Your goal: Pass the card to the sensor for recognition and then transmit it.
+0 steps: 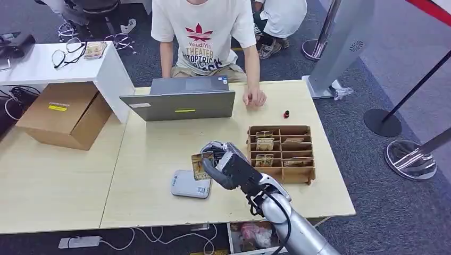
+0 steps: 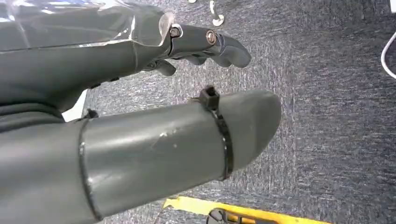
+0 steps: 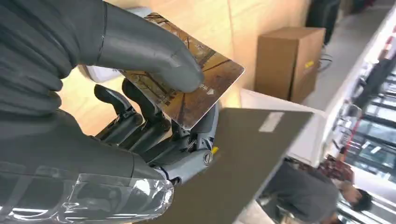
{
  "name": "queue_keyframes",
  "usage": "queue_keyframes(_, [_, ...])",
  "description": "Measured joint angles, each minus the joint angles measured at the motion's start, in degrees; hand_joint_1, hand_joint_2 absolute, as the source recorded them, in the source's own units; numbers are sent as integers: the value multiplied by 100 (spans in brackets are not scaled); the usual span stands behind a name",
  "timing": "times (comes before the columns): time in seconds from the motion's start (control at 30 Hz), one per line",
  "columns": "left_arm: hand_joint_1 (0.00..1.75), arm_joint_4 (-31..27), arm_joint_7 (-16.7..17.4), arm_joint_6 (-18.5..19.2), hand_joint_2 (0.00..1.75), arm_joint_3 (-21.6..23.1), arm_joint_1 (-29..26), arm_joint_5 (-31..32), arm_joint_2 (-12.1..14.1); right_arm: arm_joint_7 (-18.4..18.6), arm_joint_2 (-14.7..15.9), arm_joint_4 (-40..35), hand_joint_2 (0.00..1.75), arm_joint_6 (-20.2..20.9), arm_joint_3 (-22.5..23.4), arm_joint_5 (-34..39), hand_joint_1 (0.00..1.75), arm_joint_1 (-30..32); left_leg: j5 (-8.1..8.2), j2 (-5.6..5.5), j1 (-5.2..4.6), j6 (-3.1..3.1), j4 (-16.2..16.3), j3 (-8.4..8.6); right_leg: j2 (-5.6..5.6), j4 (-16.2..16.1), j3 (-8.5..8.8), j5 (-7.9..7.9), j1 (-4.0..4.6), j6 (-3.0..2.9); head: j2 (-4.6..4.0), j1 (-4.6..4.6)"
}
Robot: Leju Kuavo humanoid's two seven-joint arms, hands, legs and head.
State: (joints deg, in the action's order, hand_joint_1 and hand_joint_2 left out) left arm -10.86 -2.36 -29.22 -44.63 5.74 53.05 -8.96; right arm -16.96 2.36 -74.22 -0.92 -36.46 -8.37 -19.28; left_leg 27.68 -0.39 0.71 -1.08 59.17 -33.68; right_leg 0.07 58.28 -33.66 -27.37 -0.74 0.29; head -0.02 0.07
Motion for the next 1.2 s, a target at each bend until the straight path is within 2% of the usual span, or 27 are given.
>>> queue_keyframes(0.4, [0, 0, 20, 42, 0, 11, 18, 44, -17, 151, -238, 1365, 175, 76, -428, 101, 175, -408, 0, 0, 0, 0, 0, 0, 1, 0, 0, 0, 0, 0, 0, 2])
queue_keyframes(1.2, [0, 0, 61, 63, 0, 39, 47, 59, -26, 190, -730, 3322, 175, 291, -852, 118, 175, -1179, -1, 0, 0, 0, 0, 1, 1, 0, 0, 0, 0, 0, 0, 2])
